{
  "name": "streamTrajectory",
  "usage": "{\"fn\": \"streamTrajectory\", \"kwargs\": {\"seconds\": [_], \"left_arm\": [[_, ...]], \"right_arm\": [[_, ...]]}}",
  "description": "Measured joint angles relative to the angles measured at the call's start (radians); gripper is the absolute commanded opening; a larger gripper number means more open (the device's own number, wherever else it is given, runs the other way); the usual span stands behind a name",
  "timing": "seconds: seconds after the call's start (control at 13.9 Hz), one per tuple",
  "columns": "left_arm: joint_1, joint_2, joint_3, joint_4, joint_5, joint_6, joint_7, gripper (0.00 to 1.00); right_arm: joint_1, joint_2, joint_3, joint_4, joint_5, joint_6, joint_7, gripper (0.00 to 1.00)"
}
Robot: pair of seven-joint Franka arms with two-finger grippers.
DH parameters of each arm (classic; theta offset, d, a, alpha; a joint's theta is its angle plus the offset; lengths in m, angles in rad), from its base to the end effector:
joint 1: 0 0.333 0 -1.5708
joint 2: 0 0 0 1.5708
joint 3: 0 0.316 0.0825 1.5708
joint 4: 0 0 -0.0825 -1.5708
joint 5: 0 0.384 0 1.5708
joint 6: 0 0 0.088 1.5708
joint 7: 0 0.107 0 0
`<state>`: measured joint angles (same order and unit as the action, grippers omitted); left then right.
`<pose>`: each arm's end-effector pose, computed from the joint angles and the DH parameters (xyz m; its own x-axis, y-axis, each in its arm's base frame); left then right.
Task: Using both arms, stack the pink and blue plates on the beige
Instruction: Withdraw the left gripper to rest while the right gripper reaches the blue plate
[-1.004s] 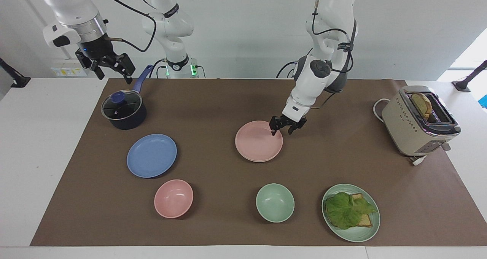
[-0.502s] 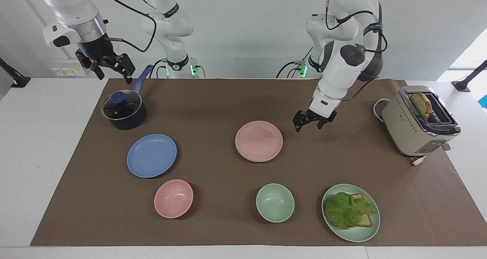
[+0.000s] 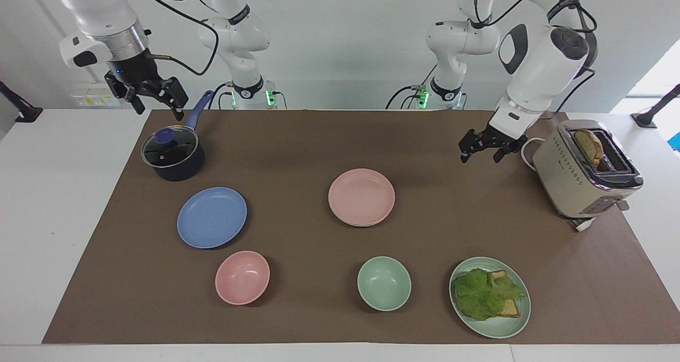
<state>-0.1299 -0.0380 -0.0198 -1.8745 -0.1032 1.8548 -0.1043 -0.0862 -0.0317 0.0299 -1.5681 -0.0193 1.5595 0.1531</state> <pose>0.5453 -0.0905 0.5257 0.9998 -0.0170 0.0065 -0.0176 -0.9948 0.0999 0.5429 -0.0324 0.6422 0.9778 -0.2080 0.0259 -0.2085 -0.9779 0.0165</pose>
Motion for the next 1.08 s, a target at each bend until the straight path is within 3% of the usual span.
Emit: {"fn": "streamTrajectory", "kwargs": {"seconds": [0.29,0.72,1.08], "left_arm": [[0.006,0.0,-0.009,0.079,0.086,-0.095,0.028,1.0],[0.025,-0.002,0.001,0.209,0.094,-0.223,0.041,1.0],[0.042,-0.005,0.003,0.317,0.096,-0.344,0.065,1.0]], "right_arm": [[-0.015,0.0,-0.005,-0.089,0.0,0.064,-0.004,1.0],[-0.088,0.01,-0.009,-0.344,0.0,0.379,-0.143,1.0],[-0.105,0.094,-0.01,-0.473,0.0,0.616,-0.199,1.0]]}}
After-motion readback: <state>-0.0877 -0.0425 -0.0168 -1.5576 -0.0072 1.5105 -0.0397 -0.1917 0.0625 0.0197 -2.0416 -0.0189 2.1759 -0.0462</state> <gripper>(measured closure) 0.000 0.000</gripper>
